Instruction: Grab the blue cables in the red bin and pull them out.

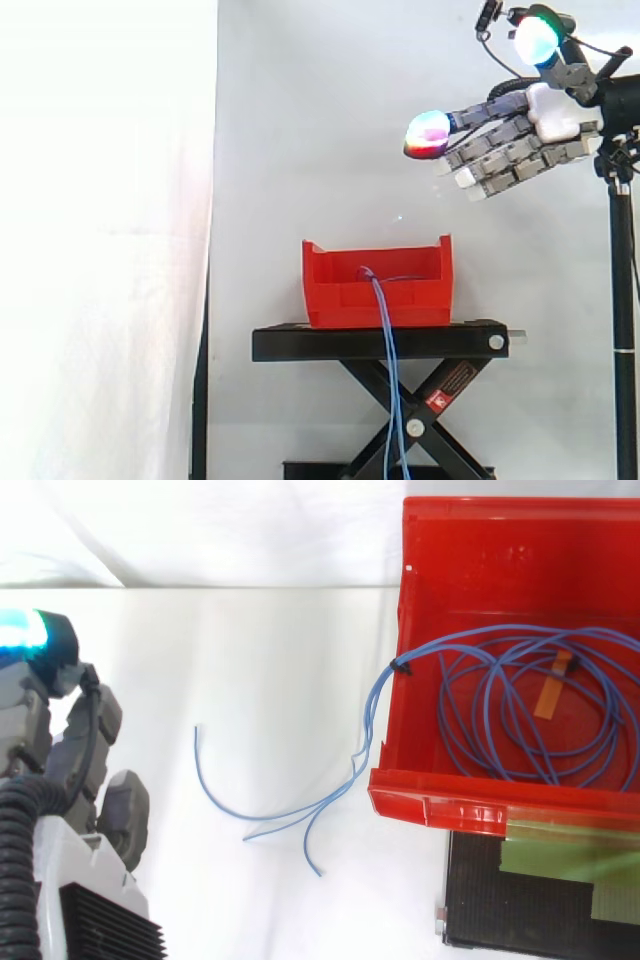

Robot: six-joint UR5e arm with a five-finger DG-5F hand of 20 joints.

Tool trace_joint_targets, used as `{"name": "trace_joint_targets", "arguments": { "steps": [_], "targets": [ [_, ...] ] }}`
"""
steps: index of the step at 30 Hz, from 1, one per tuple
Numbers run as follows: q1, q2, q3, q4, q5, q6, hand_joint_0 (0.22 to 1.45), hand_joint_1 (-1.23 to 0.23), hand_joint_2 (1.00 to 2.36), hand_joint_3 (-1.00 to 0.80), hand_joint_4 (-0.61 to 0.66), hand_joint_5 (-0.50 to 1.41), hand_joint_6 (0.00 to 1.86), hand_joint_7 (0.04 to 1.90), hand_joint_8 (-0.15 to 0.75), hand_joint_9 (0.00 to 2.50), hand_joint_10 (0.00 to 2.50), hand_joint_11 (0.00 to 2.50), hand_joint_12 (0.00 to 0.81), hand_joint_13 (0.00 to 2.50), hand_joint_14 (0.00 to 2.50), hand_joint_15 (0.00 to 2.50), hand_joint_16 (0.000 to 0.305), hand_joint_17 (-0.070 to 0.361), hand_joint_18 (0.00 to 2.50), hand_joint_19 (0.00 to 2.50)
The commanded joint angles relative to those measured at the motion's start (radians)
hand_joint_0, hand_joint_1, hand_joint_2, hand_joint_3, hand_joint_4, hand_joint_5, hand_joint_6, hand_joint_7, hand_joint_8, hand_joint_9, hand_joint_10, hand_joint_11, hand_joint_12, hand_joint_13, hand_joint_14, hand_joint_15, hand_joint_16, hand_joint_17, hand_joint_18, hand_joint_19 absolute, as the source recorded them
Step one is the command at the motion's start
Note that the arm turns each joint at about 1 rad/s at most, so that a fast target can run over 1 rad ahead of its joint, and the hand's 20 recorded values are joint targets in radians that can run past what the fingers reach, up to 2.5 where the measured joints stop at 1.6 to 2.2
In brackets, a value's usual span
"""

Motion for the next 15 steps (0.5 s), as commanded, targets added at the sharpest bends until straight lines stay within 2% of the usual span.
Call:
{"name": "trace_joint_targets", "arguments": {
  "steps": [1,15],
  "targets": [
    [0.000,0.000,0.000,0.002,0.000,0.000,0.70,-0.66,1.00,-1.00,0.11,0.12,0.01,0.27,0.248,0.00,0.00,0.00,0.353,0.10,0.00,0.00,0.063,0.143,0.00,0.27],
    [0.000,0.000,0.000,0.018,0.003,0.000,0.71,-0.68,1.00,-1.00,0.12,0.13,0.01,0.27,0.244,0.00,0.00,0.00,0.349,0.06,0.00,0.10,0.061,0.136,0.00,0.26]
  ]
}}
